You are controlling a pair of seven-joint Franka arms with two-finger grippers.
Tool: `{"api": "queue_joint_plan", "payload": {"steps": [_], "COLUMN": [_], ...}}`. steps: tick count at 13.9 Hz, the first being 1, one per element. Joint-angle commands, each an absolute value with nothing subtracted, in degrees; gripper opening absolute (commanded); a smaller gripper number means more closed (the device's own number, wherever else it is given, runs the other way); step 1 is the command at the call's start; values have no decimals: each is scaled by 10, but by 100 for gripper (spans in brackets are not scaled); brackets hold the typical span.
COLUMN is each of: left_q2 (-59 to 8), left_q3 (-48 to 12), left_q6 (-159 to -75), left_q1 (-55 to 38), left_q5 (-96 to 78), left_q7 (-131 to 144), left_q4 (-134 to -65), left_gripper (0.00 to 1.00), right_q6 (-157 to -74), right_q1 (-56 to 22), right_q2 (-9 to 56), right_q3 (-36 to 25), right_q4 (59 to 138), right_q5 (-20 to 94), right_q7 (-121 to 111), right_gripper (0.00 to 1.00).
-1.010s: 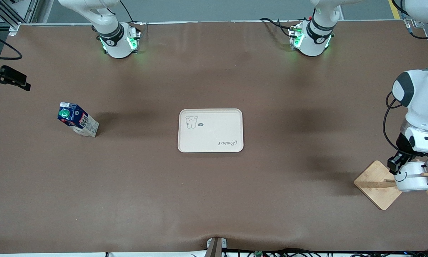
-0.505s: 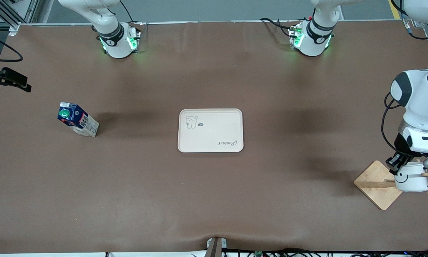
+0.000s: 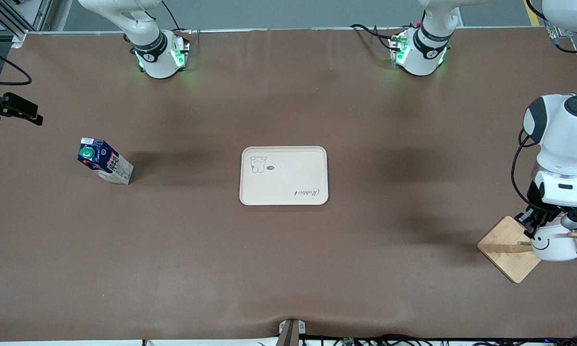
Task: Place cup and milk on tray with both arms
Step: 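Carry the mug toward the tray while the right gripper reaches the milk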
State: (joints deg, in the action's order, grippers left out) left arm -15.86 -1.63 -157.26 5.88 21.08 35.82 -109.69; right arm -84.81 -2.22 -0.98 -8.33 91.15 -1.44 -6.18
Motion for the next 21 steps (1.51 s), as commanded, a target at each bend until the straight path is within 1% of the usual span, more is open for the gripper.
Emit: {"api": "queue_joint_plan", "payload": {"steps": [1, 3, 5, 8, 12, 16, 18, 19, 21], "left_q2": [-152, -146, -137, -118, -106, -114, -130, -141, -165], "left_q3": [-15, -22, -29, -54, -111, -183, -223, -236, -240], "left_q6": [-1569, -1565, -1544, -1481, -1389, -1290, -1249, -1228, -1199], "left_q1": [44, 41, 40, 36, 36, 33, 27, 15, -29], "left_q5": [224, 224, 224, 224, 223, 215, 212, 203, 180], "left_q7": [362, 362, 362, 363, 370, 369, 370, 372, 386], "left_q4": [-1082, -1080, -1077, -1067, -1049, -1021, -1002, -991, -968], "left_gripper": [0, 0, 0, 0, 0, 0, 0, 0, 0], "right_q6": [-845, -845, -845, -844, -844, -844, -845, -844, -845], "right_q1": [-18, -17, -17, -17, -17, -17, -16, -12, -4], "right_q2": [-4, -4, -3, -3, 1, 3, 15, 20, 21], "right_q3": [-82, -82, -82, -82, -82, -83, -83, -83, -83], "right_q4": [899, 899, 899, 899, 899, 899, 899, 899, 899], "right_q5": [-13, -13, -13, -13, -13, -15, -18, -18, -23], "right_q7": [-58, -58, -58, -58, -58, -58, -60, -61, -62], "right_gripper": [100, 100, 100, 100, 100, 100, 100, 100, 100]}}
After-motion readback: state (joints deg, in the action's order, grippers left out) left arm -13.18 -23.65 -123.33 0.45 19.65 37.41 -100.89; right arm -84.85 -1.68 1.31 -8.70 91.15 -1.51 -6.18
